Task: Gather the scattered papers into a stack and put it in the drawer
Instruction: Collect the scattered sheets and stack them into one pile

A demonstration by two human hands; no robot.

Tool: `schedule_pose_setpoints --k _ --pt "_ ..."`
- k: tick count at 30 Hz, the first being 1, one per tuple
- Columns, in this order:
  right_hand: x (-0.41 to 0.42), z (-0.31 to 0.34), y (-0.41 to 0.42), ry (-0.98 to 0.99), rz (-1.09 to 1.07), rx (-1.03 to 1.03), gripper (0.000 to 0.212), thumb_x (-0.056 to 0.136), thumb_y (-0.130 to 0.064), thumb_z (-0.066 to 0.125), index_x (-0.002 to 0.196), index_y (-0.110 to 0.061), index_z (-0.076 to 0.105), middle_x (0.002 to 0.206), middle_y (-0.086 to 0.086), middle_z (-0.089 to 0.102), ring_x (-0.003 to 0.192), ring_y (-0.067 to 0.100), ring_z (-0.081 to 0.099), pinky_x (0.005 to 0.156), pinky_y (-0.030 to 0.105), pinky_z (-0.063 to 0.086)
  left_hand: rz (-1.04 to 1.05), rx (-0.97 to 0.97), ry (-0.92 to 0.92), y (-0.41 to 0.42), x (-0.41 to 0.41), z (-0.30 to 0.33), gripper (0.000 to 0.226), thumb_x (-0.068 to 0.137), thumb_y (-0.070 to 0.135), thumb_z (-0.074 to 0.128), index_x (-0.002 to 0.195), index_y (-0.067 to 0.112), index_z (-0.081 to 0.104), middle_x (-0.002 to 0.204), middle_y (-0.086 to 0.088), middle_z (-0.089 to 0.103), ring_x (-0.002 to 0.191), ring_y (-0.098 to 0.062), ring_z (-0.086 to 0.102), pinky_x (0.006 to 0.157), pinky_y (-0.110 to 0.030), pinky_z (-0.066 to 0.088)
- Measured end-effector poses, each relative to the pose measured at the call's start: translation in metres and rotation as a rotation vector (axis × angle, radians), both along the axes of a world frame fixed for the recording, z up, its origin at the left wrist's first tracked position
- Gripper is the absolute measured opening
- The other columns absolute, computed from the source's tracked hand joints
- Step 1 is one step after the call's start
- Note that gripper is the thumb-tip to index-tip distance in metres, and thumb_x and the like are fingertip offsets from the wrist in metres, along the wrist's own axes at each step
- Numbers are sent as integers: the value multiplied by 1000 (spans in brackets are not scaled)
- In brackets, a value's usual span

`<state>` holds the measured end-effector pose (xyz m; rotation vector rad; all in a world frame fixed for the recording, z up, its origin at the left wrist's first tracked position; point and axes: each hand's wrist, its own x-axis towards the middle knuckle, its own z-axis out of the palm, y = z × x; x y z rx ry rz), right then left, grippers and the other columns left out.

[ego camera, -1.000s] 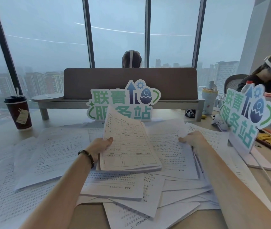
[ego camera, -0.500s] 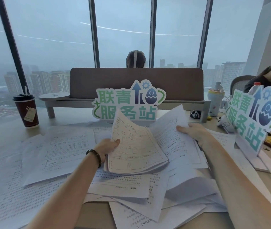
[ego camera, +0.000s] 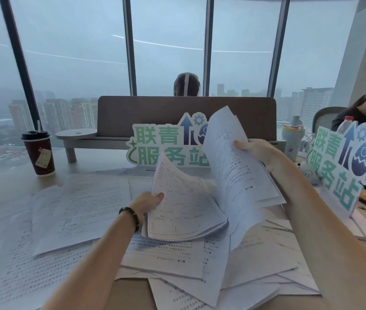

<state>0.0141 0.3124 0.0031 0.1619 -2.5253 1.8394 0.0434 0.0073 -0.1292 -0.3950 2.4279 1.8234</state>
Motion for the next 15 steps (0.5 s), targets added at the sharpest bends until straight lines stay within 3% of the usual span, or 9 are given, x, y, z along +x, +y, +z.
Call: schedule_pose_setpoints --k 3,6,8,12,13,15 --pt "6 17 -1 19 86 -155 47 89 -33 69 125 -3 61 118 15 69 94 29 70 88 45 56 24 56 22 0 1 2 37 100 28 56 123 0 61 113 -19 70 103 -36 68 90 -46 56" --pt "16 26 2 -15 191 -376 39 92 -29 64 120 -2 63 99 10 72 75 23 72 66 34 61 26 149 61 -2 3 5 37 99 25 58 124 -2 60 110 -19 71 99 -35 70 86 -47 58" --pt "18 25 4 -85 253 -484 28 99 -29 53 109 -5 64 88 8 71 67 22 72 58 32 61 35 186 91 -3 4 6 35 98 23 59 122 -2 61 105 -17 72 91 -32 71 74 -40 60" --pt "13 3 -1 -106 155 -471 31 103 -26 47 113 0 63 83 10 73 66 22 73 58 32 62 35 223 151 1 8 9 30 96 30 62 112 5 67 95 -9 75 77 -21 71 54 -26 57" --pt "10 -6 -2 -102 98 -444 33 102 -24 51 118 3 62 87 12 73 68 23 73 59 32 62 40 215 163 2 9 11 30 95 37 62 108 10 68 92 -4 76 76 -17 72 55 -24 57" --pt "4 -26 -5 -83 -9 -355 33 96 -24 63 114 3 65 92 13 73 68 21 73 56 30 60 20 200 197 2 10 16 48 87 59 60 113 19 68 102 0 75 91 -17 72 75 -29 59"
